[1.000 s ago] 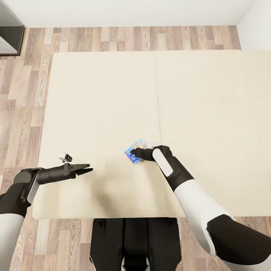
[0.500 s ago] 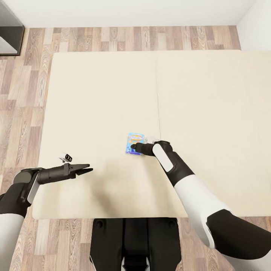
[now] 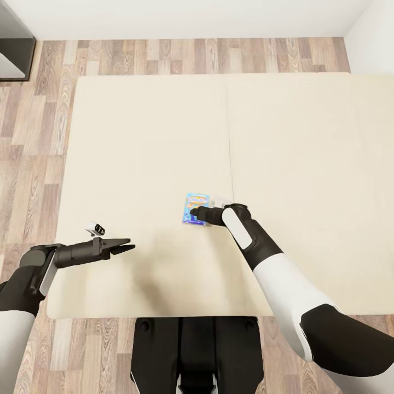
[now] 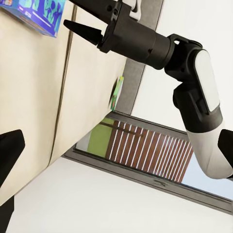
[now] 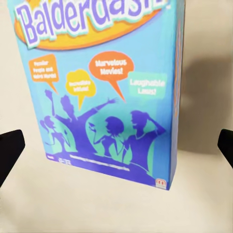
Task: Put all the toys in the child's room - the three board games (two on the bed and one on the table), the two jigsaw puzzles on the table, and the tennis ball on the table - inside the toy box on the table in the child's room.
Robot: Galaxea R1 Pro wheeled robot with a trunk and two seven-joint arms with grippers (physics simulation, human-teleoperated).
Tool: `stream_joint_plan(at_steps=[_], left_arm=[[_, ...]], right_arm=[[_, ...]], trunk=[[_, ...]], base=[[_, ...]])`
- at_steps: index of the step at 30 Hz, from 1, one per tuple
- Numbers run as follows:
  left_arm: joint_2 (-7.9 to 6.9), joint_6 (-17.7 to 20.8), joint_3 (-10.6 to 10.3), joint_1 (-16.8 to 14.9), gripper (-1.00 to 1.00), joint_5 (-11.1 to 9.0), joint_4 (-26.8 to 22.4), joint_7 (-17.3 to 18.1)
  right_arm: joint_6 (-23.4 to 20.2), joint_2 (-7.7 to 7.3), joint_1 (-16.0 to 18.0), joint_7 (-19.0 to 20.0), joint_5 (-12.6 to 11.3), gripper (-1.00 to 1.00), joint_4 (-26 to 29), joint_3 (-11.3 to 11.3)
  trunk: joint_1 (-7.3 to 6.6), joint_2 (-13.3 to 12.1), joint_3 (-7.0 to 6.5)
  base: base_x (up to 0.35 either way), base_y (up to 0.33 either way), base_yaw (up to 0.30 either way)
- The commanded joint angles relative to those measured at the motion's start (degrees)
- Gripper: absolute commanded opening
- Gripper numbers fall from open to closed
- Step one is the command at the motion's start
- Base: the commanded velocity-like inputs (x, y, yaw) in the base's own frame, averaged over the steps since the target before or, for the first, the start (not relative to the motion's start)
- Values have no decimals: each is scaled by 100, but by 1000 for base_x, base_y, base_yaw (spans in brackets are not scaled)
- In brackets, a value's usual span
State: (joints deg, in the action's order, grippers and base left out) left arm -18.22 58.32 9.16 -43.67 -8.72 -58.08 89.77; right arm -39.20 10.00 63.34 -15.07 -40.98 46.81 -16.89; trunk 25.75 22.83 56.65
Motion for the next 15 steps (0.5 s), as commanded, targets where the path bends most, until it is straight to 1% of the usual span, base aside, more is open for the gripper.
stream_joint_plan(at_steps=[1, 5, 8, 12, 15], left_arm=[[-3, 60, -2, -1, 100, 2, -1, 23], [-5, 58, -2, -1, 100, 2, -1, 23], [-5, 59, -2, -1, 100, 2, -1, 23], [-1, 58, -2, -1, 100, 2, -1, 23], [-4, 59, -2, -1, 100, 2, -1, 23]], right_arm=[[-16, 0, 3, -57, -59, 100, 11, -8], [-42, 0, 8, -56, -59, 100, 38, -7], [-75, 0, 77, -67, -63, 100, 70, -9], [-122, 0, 295, -112, -83, 100, 32, -5], [-134, 0, 485, -305, -95, 100, -81, 9]], trunk=[[4, 9, 6], [4, 9, 6], [4, 9, 6], [4, 9, 6], [4, 9, 6]], base=[[0, 0, 0], [0, 0, 0], [0, 0, 0], [0, 0, 0], [0, 0, 0]])
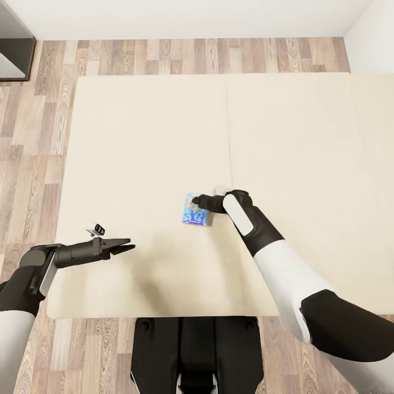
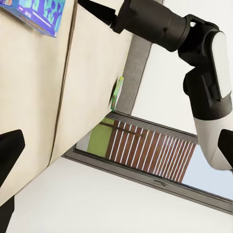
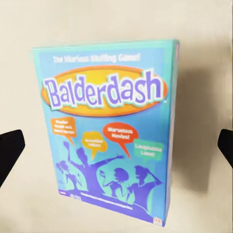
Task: Put all the toys in the child's room - the three board games (two on the bed and one on the table), the two jigsaw puzzles on the table, and the tennis ball on the table - inside the toy box on the table in the child's room.
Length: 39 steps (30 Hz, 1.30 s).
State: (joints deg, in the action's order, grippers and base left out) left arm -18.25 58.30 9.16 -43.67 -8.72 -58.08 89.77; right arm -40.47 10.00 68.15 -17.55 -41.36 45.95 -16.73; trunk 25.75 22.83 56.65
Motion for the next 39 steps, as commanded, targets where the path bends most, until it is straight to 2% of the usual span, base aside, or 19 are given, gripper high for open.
stream_joint_plan(at_steps=[1, 6, 10, 12, 16, 18, 19, 21, 23, 25, 28, 31, 39], left_arm=[[1, 60, -2, -1, 100, 2, -1, 23], [3, 59, -2, -1, 100, 2, -1, 23], [-8, 59, 20, -1, 100, 1, -8, 23], [-24, 66, 117, -1, 100, 0, -28, 23], [-202, 113, 340, -87, 100, -2, -53, 23], [-377, 138, 411, -301, 100, 7, -69, 23], [-413, 142, 420, -376, 100, 17, -70, 23], [-510, 150, 431, -724, 100, 35, -38, 23], [-546, 157, 442, -971, 100, 41, -25, 23], [-554, 159, 442, -1141, 100, 43, -18, 23], [-537, 163, 420, -1556, 100, 49, 53, 23], [-529, 163, 409, -1771, 100, 51, 167, 23], [-567, 164, 417, -1956, 100, 20, 265, 23]], right_arm=[[-10, 0, 74, -175, -64, 100, -62, -4], [-13, 0, 319, -532, -79, 100, -329, 2], [0, 0, 527, -789, -62, 100, -753, -1], [-10, 0, 588, -886, -83, 100, -920, -2], [-13, 0, 616, -935, -115, 100, -1067, 1], [-18, 0, 619, -945, -127, 100, -1106, -3], [-19, 0, 619, -945, -127, 100, -1109, -5], [-19, 0, 620, -944, -123, 100, -1099, -14], [-21, 0, 620, -946, -122, 100, -1094, -19], [-23, 0, 620, -948, -124, 100, -1092, -21], [-33, 0, 620, -945, -120, 100, -1089, -20], [-33, 0, 620, -939, -119, 100, -1089, -14], [-26, 0, 623, -924, -126, 100, -1082, -14]], trunk=[[3, 9, 6], [3, 9, 6], [3, 9, 6], [3, 9, 6], [3, 9, 6], [3, 9, 6], [3, 9, 6], [3, 9, 6], [3, 9, 6], [3, 9, 6], [3, 9, 6], [3, 9, 10], [3, 9, 66]], base=[[0, 0, 0], [0, 0, 0], [0, 0, 0], [0, 0, 0], [0, 0, 0], [0, 0, 0], [0, 0, 0], [0, 0, 0], [0, 0, 0], [0, 0, 0], [0, 0, 0], [0, 0, 0], [0, 0, 0]])
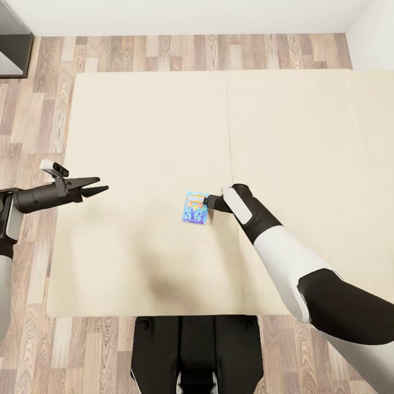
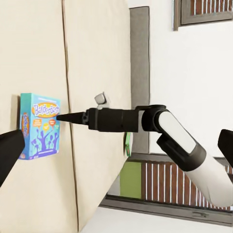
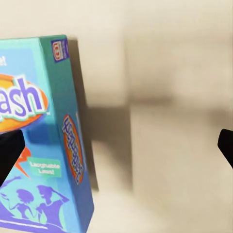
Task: Put all the toys in the child's room - the three board games (two on the bed and one on the table), the two jigsaw puzzles on the table, and the tennis ball on the table - inside the toy box on the table in the child's room.
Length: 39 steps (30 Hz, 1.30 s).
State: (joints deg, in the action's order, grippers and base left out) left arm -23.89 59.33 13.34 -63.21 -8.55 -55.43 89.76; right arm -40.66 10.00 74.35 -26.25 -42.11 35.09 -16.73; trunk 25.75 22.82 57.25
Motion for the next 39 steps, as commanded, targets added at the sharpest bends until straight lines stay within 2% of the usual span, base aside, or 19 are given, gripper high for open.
stream_joint_plan(at_steps=[1, 11, 18, 24, 39], left_arm=[[-4, 61, -1, -5, 100, 1, 3, 24], [-22, 52, 27, -16, 100, 16, 14, 24], [-29, 52, 28, -16, 100, 33, 14, 24], [-35, 52, 25, -16, 100, 22, 7, 24], [-38, 52, 28, -16, 100, 28, 6, 24]], right_arm=[[-6, 0, 5, -51, -51, 100, 5, -14], [-10, 0, 36, -17, -51, 100, 45, -27], [-237, 0, 108, 249, -60, 100, 445, -24], [-302, 0, 107, 336, -60, 100, 568, -23], [-312, 0, 106, 342, -60, 100, 587, -28]], trunk=[[3, 9, 15], [3, 9, 108], [3, 9, 174], [3, 9, 229], [3, 9, 249]], base=[[0, 0, 0], [0, 0, 0], [0, 0, 0], [0, 0, 0], [0, 0, 0]])
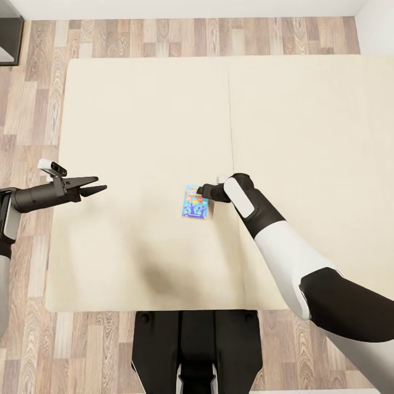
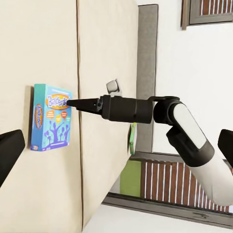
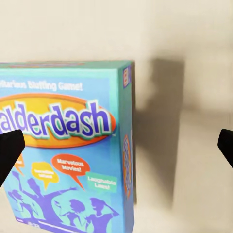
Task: Put all the toys in the child's room - the three board games (two on the bed and one on the table), the two jigsaw puzzles on the table, and the tennis ball on the table - inside the toy box on the table in the child's room.
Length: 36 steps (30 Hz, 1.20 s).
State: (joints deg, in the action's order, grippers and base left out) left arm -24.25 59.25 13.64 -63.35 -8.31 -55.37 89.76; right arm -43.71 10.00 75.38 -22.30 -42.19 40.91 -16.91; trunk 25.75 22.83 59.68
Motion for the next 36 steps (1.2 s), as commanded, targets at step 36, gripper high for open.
stream_joint_plan(at_steps=[36], left_arm=[[-96, 61, -2, -2, 100, -31, 1, 24]], right_arm=[[-10, 0, 3, 362, -63, 100, 72, -5]], trunk=[[4, 9, 207]], base=[[0, 0, 0]])
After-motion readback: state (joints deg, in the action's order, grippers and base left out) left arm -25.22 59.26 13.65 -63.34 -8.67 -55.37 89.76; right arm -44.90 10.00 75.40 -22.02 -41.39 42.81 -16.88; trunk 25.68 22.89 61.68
